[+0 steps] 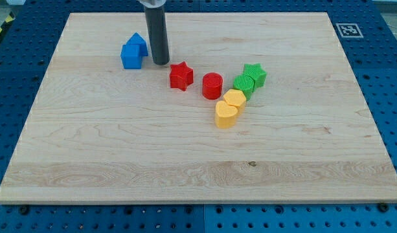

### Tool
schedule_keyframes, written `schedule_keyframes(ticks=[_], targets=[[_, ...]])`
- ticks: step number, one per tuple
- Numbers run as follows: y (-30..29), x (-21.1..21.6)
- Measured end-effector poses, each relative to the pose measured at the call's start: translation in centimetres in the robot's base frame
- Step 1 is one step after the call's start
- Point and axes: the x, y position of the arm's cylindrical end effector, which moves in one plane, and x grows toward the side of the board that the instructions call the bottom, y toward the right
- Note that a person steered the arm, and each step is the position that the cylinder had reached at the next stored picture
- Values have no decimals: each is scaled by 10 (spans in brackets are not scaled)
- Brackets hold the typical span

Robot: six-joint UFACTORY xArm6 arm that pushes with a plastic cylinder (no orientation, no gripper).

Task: Slide red star to the top left of the red circle

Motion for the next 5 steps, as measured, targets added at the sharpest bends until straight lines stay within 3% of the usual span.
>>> schedule_keyframes(ticks=[2,5], targets=[[-4,50],[27,55]])
